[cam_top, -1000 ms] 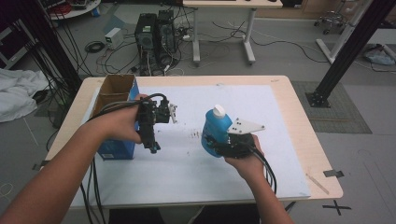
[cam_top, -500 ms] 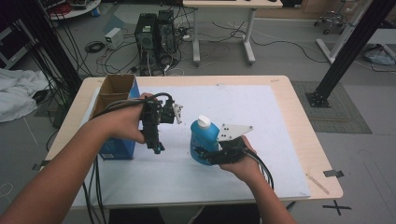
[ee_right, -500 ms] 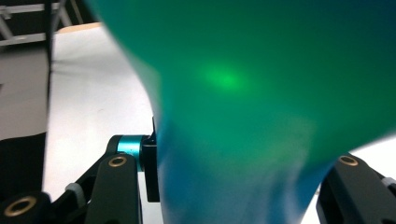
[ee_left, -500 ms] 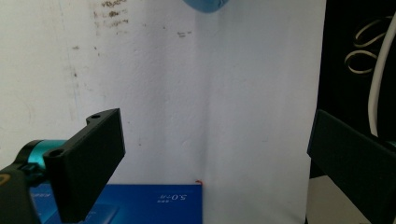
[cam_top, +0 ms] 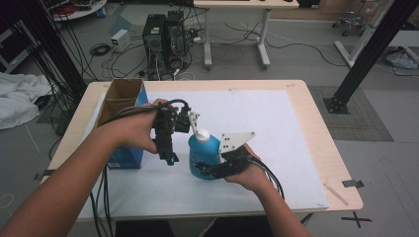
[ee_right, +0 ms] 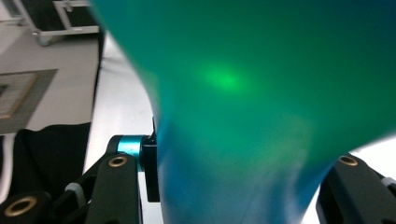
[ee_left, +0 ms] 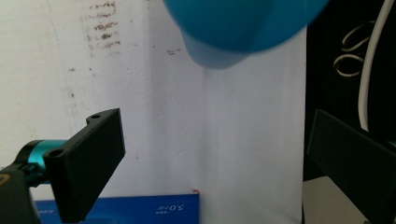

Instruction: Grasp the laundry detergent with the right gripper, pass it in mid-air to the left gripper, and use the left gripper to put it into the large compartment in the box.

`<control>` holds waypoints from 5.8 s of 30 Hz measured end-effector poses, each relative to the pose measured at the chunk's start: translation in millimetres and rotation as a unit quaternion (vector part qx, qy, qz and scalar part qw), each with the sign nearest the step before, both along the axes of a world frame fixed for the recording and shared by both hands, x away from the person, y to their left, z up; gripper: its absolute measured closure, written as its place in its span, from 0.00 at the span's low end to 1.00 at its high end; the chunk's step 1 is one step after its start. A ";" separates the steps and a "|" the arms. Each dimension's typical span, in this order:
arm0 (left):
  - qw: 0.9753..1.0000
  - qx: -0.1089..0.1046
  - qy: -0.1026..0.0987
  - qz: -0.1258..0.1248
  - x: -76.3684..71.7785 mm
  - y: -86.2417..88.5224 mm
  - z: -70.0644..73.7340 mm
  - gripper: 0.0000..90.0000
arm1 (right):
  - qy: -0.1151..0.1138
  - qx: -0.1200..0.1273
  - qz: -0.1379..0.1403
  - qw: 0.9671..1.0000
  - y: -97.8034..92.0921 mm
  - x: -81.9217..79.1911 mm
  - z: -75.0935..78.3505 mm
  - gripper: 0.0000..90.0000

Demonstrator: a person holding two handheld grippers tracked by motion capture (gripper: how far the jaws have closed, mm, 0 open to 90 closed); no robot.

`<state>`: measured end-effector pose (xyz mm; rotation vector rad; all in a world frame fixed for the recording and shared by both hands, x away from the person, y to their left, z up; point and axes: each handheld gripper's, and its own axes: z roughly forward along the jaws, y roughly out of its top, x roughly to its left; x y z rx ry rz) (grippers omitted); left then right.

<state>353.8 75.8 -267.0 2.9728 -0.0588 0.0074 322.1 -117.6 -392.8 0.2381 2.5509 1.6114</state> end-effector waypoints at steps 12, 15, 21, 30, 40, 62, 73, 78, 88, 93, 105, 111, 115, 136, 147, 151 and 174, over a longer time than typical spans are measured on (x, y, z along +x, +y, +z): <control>1.000 0.008 0.000 -0.014 -10.2 -6.2 2.9 0.05 | 0.005 -0.006 0.054 0.999 27.3 1.7 -3.7 0.51; 1.000 0.008 -0.001 -0.015 -11.9 -7.4 3.3 0.05 | 0.007 -0.006 0.057 0.998 30.0 1.8 -4.1 0.51; 1.000 0.010 -0.002 -0.020 -15.4 -12.7 2.6 0.05 | 0.008 -0.005 0.061 0.998 36.0 1.5 -2.8 0.51; 1.000 0.013 -0.008 -0.025 -17.4 -18.5 1.4 0.05 | 0.007 -0.002 0.061 0.998 43.0 2.4 -1.1 0.51; 0.999 0.020 -0.015 -0.032 -18.4 -20.9 0.0 0.05 | 0.010 -0.003 0.060 0.998 45.3 2.8 -0.7 0.51; 0.997 0.048 -0.021 -0.048 -22.8 -28.0 0.6 0.25 | 0.014 -0.005 0.065 0.998 48.1 1.2 0.4 0.51; 0.997 0.049 -0.028 -0.051 -25.2 -28.4 0.7 0.28 | 0.021 -0.005 0.065 0.998 49.2 1.8 0.4 0.51; 0.997 0.051 -0.029 -0.052 -25.1 -28.1 0.9 0.30 | 0.018 -0.004 0.066 0.998 49.8 2.2 0.3 0.51; 0.997 0.054 -0.032 -0.052 -25.2 -27.4 0.5 0.35 | 0.019 -0.004 0.068 0.998 50.8 1.8 0.4 0.51; 0.996 0.056 -0.034 -0.052 -25.4 -27.7 1.1 0.37 | 0.018 -0.003 0.068 0.998 51.1 1.7 0.5 0.51; 0.996 0.078 -0.023 -0.048 -26.5 -29.9 -0.4 0.43 | 0.018 -0.009 0.073 0.997 53.2 0.4 0.4 0.51; 0.996 0.071 -0.031 -0.048 -29.6 -30.8 4.6 0.43 | 0.007 -0.007 0.072 0.997 51.7 -1.0 3.6 0.50; 0.995 0.074 -0.034 -0.050 -30.8 -31.4 7.1 0.43 | -0.002 -0.002 0.064 0.998 51.6 -3.4 5.5 0.50; 0.996 0.073 -0.028 -0.037 -26.1 -29.3 19.4 0.43 | 0.020 0.001 0.042 0.999 36.2 -2.0 14.4 0.33; 0.997 0.074 -0.024 -0.019 -20.3 -25.5 29.5 0.43 | 0.038 -0.017 0.035 0.999 17.4 -1.0 19.8 0.27; 0.997 0.072 -0.023 -0.005 -17.9 -22.0 37.1 0.43 | 0.043 -0.022 0.028 0.998 8.7 0.9 21.6 0.25; 0.990 0.067 -0.008 0.120 16.4 24.1 114.7 0.43 | 0.062 -0.045 -0.028 0.997 -32.7 15.4 38.5 0.15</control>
